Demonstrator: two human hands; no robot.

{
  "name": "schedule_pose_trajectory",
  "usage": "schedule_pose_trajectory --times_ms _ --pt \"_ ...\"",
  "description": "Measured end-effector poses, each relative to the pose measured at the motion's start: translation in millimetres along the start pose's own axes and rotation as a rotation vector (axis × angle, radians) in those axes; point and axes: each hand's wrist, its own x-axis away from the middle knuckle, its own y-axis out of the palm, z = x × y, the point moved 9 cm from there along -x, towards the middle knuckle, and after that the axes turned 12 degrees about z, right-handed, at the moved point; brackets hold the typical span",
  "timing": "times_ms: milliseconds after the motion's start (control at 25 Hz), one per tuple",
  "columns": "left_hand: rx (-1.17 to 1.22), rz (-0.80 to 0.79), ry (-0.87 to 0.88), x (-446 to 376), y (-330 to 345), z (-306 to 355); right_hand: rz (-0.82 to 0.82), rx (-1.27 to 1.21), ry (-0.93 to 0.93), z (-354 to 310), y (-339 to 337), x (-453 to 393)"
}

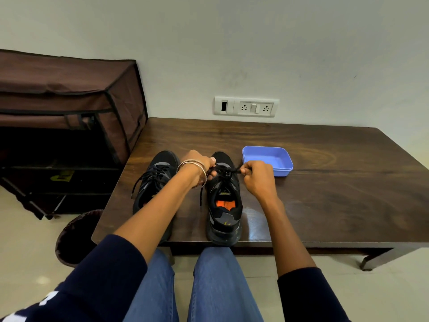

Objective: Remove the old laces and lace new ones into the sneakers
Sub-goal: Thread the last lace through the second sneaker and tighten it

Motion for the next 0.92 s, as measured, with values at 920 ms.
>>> schedule_pose_trajectory --times_ms 920 --pt "-0.273 0.234 0.549 33.3 -52.4 -28.4 0.102 -0.14 0.059 -6.0 -5.9 54.8"
